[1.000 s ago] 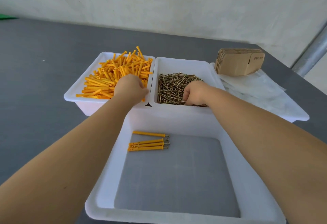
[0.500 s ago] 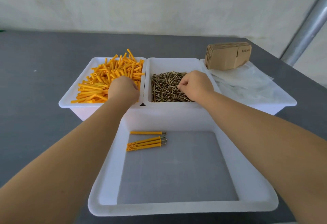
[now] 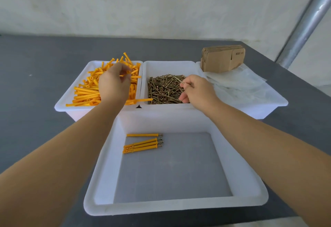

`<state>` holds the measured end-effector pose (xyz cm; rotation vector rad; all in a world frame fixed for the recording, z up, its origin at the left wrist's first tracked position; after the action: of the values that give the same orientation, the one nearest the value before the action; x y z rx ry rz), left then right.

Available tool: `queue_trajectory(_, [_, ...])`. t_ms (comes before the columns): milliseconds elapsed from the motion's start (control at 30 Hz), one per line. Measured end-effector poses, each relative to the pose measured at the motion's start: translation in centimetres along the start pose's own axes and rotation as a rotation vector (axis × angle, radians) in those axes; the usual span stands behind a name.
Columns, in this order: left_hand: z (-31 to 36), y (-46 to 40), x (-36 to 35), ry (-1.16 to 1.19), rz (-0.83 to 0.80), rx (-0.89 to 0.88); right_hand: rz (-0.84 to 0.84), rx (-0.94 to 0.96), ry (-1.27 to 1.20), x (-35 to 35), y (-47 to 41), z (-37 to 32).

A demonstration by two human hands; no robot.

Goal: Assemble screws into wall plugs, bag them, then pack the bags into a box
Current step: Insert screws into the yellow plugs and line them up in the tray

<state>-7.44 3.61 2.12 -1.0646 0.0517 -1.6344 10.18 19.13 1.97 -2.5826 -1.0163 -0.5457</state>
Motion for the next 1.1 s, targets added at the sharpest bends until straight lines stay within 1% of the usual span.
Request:
queue_trajectory(33, [0.5,0.1,0.2,0.006,0.021,-0.032,0.004,-0.013,-0.025,0.1,0.3,-0.1])
queue_trajectory(100, [2.5,1.0,0.7,0.059,0.069,-0.159,0.019,-0.013,-0.067,0.2,0.8,-0.2])
queue_trajectory(133, [3.7,1.6,1.0,0.107,0.069,-0.221,0.026,0.002,-0.087,0.3,1.1,-0.3])
queue_trajectory(200, [5.7,3.0,1.5,0.205,-0.007,-0.284,0.022,0.03,-0.181,0.4,1.9,-0.5])
queue_trajectory(267, [6.6,4.2,1.8,0.228,-0.129,-0.301,-0.015,0.033,-0.316,0.5,2.8,-0.5])
queue_trajectory(367, [6.7,5.8,1.2,0.143,-0.351,-0.259,-0.085,0.002,-0.46,0.4,3.8,-0.3])
queue_trajectory(467, [5.7,7.1,0.1,0.145,-0.453,-0.155,-0.056,-0.061,-0.583,-0.2,4.4,0.4])
queue_trajectory(533, [5.2,7.8,-0.5,0.187,-0.529,-0.098,-0.021,-0.087,-0.613,-0.5,4.7,0.7])
queue_trajectory(633, [4.8,8.6,-1.1,0.238,-0.66,-0.063,-0.005,-0.049,-0.578,-0.7,4.8,1.1])
queue_trajectory(767, [4.5,8.8,-1.5,0.364,-0.71,0.013,0.026,-0.027,-0.593,-0.8,4.8,1.7])
queue_trajectory(867, [4.3,8.7,-1.7,0.488,-0.746,0.085,0.089,0.003,-0.582,-0.7,4.6,1.9])
queue_trajectory(967, [4.2,8.9,-1.8,0.489,-0.784,0.05,0.088,0.029,-0.515,-0.9,4.5,2.1])
queue_trajectory(1100, [4.0,8.8,-1.9,0.478,-0.754,0.074,0.027,0.094,-0.407,-1.3,4.7,2.2])
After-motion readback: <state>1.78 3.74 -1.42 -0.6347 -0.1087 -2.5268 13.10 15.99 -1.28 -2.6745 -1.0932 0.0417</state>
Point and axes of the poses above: each hand's wrist, its own y-axis away from the middle knuckle, its own x-axis out of the back of the hand, z = x × y, the point moved 2 cm from there along -y, towards the middle knuckle, and after that the axes turned 6 degrees about -y, right-handed, at the moved point
